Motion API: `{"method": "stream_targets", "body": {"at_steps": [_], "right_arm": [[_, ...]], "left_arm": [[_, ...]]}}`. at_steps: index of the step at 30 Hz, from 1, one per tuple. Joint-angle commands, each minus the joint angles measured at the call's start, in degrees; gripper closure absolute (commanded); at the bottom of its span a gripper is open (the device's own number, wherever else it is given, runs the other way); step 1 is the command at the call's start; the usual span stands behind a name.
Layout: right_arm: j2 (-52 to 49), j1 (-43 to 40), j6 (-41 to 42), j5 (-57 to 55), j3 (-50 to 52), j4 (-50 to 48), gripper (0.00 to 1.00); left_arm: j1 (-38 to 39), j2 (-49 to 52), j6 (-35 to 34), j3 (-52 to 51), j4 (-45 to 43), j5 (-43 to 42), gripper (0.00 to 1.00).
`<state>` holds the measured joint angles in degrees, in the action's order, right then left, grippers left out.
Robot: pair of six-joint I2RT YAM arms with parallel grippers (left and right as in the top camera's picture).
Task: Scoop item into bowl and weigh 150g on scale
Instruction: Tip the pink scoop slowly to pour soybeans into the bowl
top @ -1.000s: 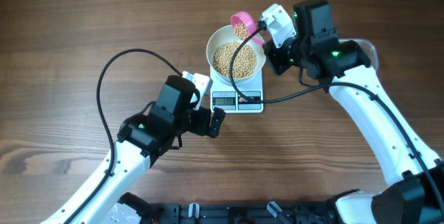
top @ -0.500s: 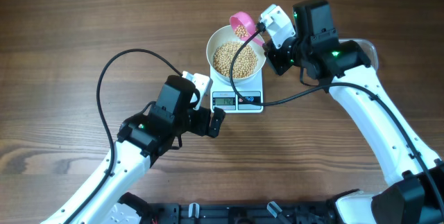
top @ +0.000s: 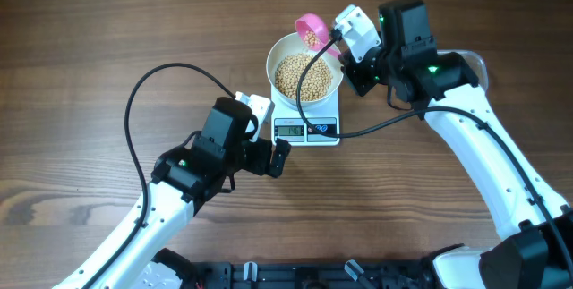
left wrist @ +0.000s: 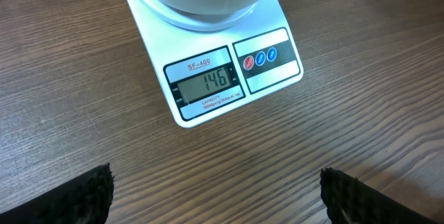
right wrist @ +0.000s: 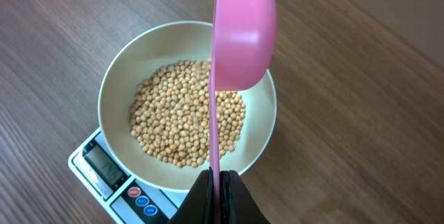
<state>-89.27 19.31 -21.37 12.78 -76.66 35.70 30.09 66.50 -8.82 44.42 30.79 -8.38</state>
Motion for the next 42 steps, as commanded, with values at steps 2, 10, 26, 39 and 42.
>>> {"method": "stream_targets", "body": {"at_steps": [2,10,26,39,42], "right_arm": [[1.4,0.1,-1.8,-0.8,-1.3,-0.5,0.96],[1.4,0.1,-3.6,-0.8,-1.3,0.4,0.96],[1.4,0.1,-6.2,-1.4,-1.3,2.8,0.96],[1.4,1.5,-10.8,-5.5,-1.3,4.1,0.96],[1.4,1.5,-10.8,-5.5,-1.3,4.1,0.96]], "left_arm": [[0.3,0.3,0.7,1.2,-0.1,0.3,0.0],[0.3,0.3,0.7,1.2,-0.1,0.3,0.0],[0.3,0.3,0.7,1.2,-0.1,0.3,0.0],[0.3,0.3,0.7,1.2,-0.1,0.3,0.0],[0.3,0.3,0.7,1.2,-0.1,0.3,0.0]]}}
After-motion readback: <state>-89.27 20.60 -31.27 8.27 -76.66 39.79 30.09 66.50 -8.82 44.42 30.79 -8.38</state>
